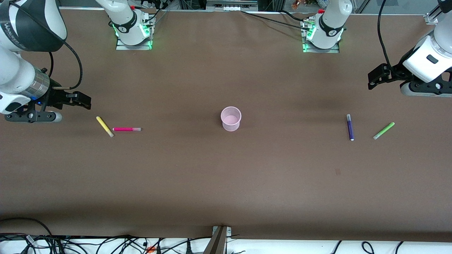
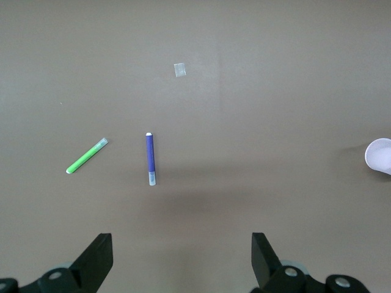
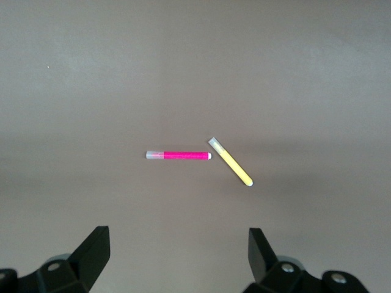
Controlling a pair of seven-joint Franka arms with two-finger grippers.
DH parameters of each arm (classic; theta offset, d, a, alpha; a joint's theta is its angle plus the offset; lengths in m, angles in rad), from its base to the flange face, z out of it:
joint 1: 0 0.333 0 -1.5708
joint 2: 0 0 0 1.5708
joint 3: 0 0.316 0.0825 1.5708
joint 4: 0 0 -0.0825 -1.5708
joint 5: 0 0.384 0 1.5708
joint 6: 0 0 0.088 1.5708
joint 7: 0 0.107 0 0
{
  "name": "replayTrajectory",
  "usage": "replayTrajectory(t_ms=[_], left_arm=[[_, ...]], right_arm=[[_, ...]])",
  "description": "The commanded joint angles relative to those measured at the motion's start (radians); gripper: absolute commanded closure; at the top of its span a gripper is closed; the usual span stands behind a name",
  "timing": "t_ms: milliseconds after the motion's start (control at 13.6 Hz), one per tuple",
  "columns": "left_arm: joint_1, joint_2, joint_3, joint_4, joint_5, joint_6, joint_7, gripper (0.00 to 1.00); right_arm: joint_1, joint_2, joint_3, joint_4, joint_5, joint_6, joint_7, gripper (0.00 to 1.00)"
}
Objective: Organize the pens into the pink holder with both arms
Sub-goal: 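Lower both grippers onto the pink and blue markers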
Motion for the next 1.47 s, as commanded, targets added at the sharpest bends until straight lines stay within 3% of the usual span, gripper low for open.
replayTrajectory(t_ms=[0, 221, 368, 589, 737, 884, 1032, 1179, 1400], left_arm=[[-0.001, 0.001, -0.005, 0.019, 0.013, -0.022, 0.004, 0.00], [-0.002, 0.001, -0.006, 0.019, 0.013, -0.035, 0.003, 0.00], [0.001, 0.007, -0.003, 0.015, 0.012, -0.050, 0.000, 0.00], [0.008, 0.030, -0.003, 0.008, 0.028, -0.263, 0.001, 0.00], [0.015, 0.094, 0.007, 0.004, 0.041, -0.262, 0.006, 0.00], [0.037, 0.162, 0.009, -0.013, 0.068, -0.173, 0.009, 0.00], [0.056, 0.210, 0.009, -0.062, 0.091, -0.054, 0.029, 0.00], [0.059, 0.219, 0.010, -0.161, 0.094, 0.119, 0.047, 0.00], [0.073, 0.213, 0.009, -0.362, 0.205, 0.449, 0.047, 0.00]], right_arm=[[-0.019, -0.008, 0.009, -0.006, 0.019, 0.006, -0.012, 0.00], [-0.027, 0.020, 0.007, 0.010, 0.021, 0.016, -0.007, 0.00], [-0.034, 0.048, -0.002, 0.022, 0.073, 0.020, 0.020, 0.00], [-0.033, 0.065, -0.007, -0.010, 0.082, 0.017, 0.249, 0.00], [-0.031, 0.083, -0.007, -0.016, 0.082, 0.017, 0.424, 0.00], [-0.030, 0.110, -0.007, -0.041, 0.075, 0.020, 0.637, 0.00], [-0.030, 0.120, -0.007, -0.096, 0.076, 0.107, 0.706, 0.01], [-0.030, 0.107, -0.008, -0.220, 0.072, 0.268, 0.714, 0.01], [-0.030, 0.090, -0.013, -0.372, 0.066, 0.497, 0.715, 0.01]])
